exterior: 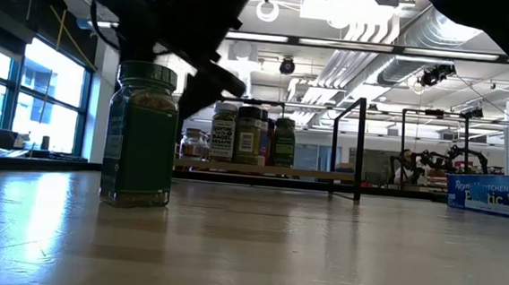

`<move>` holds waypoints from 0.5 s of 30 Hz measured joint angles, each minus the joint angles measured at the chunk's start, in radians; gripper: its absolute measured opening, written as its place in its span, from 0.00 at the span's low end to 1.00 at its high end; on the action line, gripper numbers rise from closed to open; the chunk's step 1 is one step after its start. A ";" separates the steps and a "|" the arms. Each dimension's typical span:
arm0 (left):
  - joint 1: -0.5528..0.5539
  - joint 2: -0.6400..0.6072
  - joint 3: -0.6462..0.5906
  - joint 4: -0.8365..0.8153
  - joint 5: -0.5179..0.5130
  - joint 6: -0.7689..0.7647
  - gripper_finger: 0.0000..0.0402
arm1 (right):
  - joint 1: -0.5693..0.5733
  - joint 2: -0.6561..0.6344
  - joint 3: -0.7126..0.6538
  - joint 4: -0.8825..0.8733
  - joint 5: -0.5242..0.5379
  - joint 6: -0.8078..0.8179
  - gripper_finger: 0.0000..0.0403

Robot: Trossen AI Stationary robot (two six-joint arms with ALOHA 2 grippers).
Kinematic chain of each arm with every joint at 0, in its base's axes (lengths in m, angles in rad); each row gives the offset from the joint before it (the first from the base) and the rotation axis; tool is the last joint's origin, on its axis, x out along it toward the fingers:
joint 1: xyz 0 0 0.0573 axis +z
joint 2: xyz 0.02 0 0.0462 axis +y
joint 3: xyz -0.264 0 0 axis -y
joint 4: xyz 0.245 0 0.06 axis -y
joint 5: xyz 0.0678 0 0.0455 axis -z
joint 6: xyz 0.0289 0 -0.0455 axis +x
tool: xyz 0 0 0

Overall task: Shelf spices
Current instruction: Put the top green seasoning bottle on the shelf aligned with the other green seasoning bottle

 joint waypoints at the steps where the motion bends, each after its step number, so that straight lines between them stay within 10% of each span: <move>1: 0.000 0.000 0.000 0.000 0.000 0.000 0.70 | -0.001 0.000 -0.001 -0.020 -0.003 -0.009 0.81; 15: 0.000 0.000 0.000 0.000 0.000 0.001 0.70 | -0.047 -0.053 0.001 -0.249 -0.108 -0.071 0.79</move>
